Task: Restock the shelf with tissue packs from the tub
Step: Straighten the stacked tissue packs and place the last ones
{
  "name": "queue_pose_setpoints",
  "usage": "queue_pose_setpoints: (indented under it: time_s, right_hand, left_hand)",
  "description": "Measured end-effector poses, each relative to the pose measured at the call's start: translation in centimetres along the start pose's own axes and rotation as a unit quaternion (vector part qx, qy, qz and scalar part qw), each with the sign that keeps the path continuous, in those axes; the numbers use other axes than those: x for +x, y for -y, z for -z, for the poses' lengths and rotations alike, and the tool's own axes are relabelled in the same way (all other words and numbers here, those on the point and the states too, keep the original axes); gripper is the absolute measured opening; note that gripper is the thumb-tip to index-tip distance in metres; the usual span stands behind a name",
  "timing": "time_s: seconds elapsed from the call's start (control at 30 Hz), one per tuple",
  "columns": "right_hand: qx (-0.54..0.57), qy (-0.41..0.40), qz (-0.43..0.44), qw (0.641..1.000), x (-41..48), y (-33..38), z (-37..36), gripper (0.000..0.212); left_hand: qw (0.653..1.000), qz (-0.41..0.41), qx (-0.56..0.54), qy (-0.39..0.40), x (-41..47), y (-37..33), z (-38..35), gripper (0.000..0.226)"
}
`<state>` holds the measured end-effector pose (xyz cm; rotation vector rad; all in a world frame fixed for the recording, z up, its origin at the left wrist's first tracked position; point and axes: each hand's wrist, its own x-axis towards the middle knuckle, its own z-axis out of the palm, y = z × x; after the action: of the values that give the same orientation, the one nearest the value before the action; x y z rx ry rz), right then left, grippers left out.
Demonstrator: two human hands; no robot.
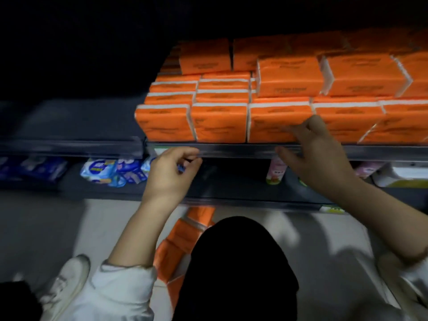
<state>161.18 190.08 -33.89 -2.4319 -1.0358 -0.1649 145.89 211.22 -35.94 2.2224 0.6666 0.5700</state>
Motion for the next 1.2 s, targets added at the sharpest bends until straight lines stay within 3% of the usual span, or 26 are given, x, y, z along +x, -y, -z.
queue_pose_setpoints:
  time_s: [0.5,0.8,1.2]
  right_hand:
    - [0.075,0.059,-0.054,0.994,-2.4,-0.7,-0.8,0.039]
    - [0.071,0.088,-0.108,0.988,-1.8,1.6,-1.6,0.035]
    - [0.005,0.116,-0.07,0.991,-8.1,4.4,0.0,0.039]
  left_hand:
    - [0.988,-0.005,0.15,-0.023,-4.7,-4.6,2.2,0.012]
    - [0.943,-0.035,0.33,0.003,-8.4,-3.9,5.9,0.022]
    - [0.902,-0.039,0.431,0.001,-12.0,-6.7,15.8,0.022]
